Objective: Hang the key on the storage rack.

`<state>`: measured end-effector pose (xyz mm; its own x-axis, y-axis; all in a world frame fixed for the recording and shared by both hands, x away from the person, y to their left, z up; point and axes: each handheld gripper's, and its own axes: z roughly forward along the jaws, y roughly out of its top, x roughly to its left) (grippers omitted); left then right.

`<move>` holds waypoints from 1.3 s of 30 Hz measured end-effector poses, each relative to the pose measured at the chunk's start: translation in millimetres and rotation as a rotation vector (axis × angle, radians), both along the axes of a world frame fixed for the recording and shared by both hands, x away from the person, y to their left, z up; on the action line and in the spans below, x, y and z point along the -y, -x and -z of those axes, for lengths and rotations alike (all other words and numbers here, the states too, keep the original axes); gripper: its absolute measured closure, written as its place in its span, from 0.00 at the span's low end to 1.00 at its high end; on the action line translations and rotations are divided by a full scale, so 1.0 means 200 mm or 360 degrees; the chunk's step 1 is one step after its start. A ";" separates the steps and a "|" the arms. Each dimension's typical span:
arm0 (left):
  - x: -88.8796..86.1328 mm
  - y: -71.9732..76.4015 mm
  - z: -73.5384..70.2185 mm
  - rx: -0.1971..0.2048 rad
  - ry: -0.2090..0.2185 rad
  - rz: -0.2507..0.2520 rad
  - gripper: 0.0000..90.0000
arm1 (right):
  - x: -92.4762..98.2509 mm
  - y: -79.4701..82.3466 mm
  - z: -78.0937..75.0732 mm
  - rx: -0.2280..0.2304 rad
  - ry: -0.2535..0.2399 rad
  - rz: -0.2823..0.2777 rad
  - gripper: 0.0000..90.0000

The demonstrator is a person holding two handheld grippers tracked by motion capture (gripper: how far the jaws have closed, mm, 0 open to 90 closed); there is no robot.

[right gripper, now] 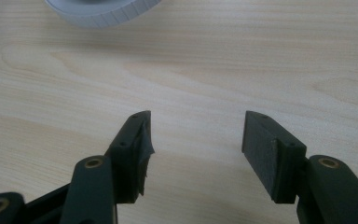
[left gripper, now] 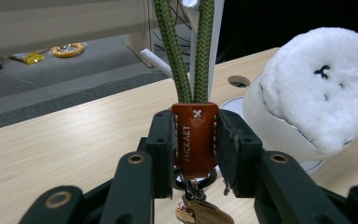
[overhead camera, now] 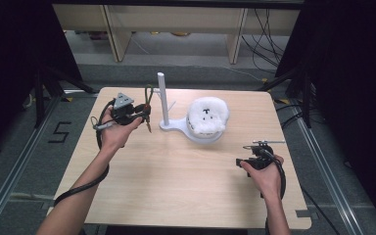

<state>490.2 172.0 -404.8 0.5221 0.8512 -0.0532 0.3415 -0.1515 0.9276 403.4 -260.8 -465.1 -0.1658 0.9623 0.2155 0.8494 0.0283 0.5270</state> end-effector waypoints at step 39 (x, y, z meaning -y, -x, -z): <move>0.09 -0.07 0.08 -0.0085 -0.0014 0.0018 0.74 | 0.00 0.00 0.01 -0.0004 -0.0009 -0.0001 0.48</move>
<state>505.1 153.3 -420.9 0.5281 0.8460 -0.0742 0.3890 -0.1633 0.9066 403.7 -260.5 -467.3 -0.1660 0.9610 0.2211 0.8505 0.0261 0.5253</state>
